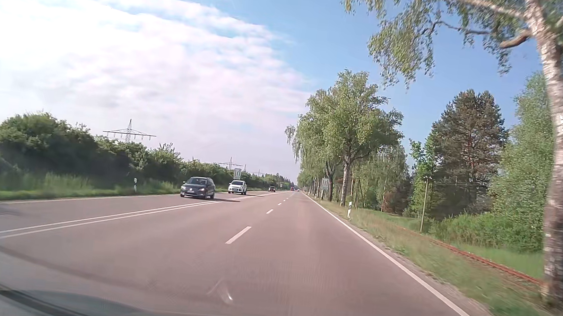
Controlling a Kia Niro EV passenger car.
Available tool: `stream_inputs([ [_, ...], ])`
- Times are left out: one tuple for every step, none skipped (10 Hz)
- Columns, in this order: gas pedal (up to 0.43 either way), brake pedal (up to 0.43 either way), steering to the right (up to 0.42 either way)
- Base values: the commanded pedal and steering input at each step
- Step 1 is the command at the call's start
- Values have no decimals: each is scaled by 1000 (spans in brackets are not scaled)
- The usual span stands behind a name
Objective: Follow the waypoints while adhering to traffic rules and regulations
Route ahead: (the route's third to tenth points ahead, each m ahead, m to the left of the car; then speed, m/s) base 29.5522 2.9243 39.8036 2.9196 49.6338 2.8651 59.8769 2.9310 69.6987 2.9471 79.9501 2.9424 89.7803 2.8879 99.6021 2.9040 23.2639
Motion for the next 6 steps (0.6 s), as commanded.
stream_inputs([
  [220,0,0],
  [220,0,0],
  [220,0,1],
  [220,0,1],
  [220,0,1],
  [220,0,0],
])
